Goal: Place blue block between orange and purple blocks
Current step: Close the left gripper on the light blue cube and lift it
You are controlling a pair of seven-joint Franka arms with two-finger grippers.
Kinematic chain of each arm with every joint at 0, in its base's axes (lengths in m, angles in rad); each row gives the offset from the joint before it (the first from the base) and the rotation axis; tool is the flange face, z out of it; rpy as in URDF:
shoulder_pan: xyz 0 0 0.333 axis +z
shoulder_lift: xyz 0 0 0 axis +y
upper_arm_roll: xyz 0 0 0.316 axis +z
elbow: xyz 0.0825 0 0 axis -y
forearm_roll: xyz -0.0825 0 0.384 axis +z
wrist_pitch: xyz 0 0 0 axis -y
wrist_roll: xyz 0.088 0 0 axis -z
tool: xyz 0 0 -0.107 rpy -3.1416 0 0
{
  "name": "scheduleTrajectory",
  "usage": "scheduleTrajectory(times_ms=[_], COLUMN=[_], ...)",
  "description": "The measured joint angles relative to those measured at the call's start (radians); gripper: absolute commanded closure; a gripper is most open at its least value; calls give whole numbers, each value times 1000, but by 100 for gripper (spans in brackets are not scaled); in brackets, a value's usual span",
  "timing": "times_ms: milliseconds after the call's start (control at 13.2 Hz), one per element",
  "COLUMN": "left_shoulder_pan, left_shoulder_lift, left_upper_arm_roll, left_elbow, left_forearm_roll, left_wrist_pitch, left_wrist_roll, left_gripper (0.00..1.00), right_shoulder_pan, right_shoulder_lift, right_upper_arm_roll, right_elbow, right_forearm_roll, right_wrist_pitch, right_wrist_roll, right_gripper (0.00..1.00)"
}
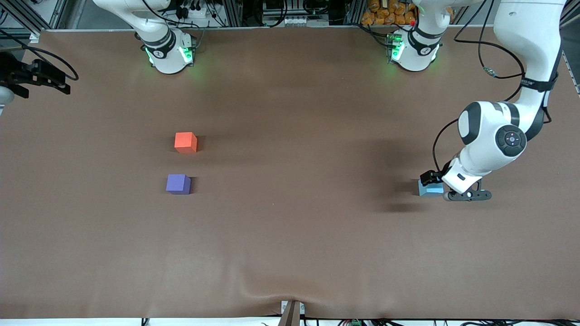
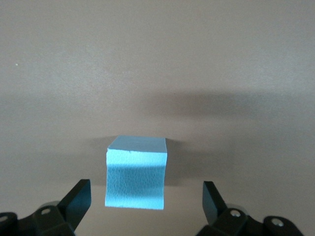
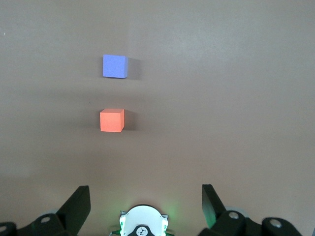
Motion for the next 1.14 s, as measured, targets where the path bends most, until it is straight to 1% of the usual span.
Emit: scheduleTrajectory(times_ms=[379,758,833,985,1061,1136], left_shoulder_pan=[2,3,4,4,4,4], left_shoulder_lift=[60,87,90,97,100,102], left_upper_arm_roll=[2,6,7,8,8,8], left_elbow=[-1,0,0,0,0,0], left_forearm_roll=[0,0,0,2,9,24], left_wrist_pitch=[51,64,67,71,72,72], left_wrist_roll=[0,0,0,2,5,6], left_gripper=[0,0,15,49,72,92], right_shoulder_pan=[0,-1,-1,-5,-7,-9], right_shoulder_lift=[0,0,0,0,0,0], right_upper_arm_roll=[0,0,0,-1,-1,-1], right_elbow=[0,-1,-1,-1,-1,-1], right_forearm_roll=[0,0,0,1,2,2], right_wrist_pitch=[-2,-6,-6,-6,-6,-8], right_wrist_roll=[0,0,0,0,0,0], right_gripper=[0,0,0,0,0,0])
